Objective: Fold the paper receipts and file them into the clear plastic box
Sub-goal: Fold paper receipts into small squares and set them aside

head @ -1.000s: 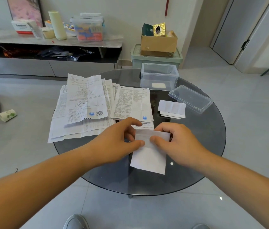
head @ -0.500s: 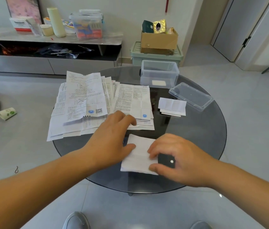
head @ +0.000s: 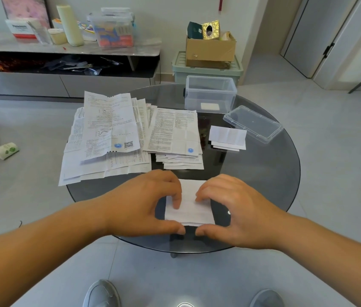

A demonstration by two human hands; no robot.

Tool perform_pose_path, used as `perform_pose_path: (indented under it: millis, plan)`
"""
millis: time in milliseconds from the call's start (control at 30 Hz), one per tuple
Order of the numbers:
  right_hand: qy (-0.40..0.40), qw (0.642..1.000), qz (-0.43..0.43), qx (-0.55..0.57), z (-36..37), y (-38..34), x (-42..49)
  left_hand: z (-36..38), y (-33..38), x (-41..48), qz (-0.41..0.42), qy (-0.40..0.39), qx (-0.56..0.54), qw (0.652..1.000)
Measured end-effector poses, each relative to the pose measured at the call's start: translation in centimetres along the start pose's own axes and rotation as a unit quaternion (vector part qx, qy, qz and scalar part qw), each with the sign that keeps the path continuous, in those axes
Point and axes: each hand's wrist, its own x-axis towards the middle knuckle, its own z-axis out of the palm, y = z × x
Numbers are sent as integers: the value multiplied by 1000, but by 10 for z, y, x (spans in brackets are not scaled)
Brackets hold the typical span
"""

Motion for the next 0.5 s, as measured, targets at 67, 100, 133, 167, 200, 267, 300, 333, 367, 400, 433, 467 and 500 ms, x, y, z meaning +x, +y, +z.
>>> perform_pose_path:
  millis: [67,100,133,167,200,267,300,333,367,400,433,467,500]
  plan:
    - [13,1000,-8,-4,0,-1,-1,0,0,-2,5,7,-2,1000]
    - [20,1000,-8,-10,1,-1,-1,0,1,-3,6,7,1,1000]
    - [25,1000,-7,-17,1,-2,0,-1,2,-3,7,7,6,1000]
    - [29,999,-7,-26,3,-2,1,-1,4,-3,6,9,10,1000]
    - [34,999,-6,-33,4,-3,3,-1,5,-3,2,15,8,1000]
    - [56,998,11,-20,7,-3,8,-1,7,-1,-27,34,-19,999]
    - [70,997,32,1,7,-4,11,0,7,2,-50,48,-35,997]
    - [81,994,63,24,7,-4,14,1,6,5,-74,63,-45,994]
    - [85,991,97,44,7,-3,17,2,5,9,-95,78,-44,991]
    - [82,986,131,59,8,-2,19,4,4,13,-112,87,-39,989]
    - [79,981,161,70,9,-1,22,5,4,17,-126,90,-34,987]
    - [76,977,184,73,10,-1,24,7,3,20,-136,88,-33,986]
    - [72,974,202,70,11,-1,25,8,2,23,-141,85,-34,986]
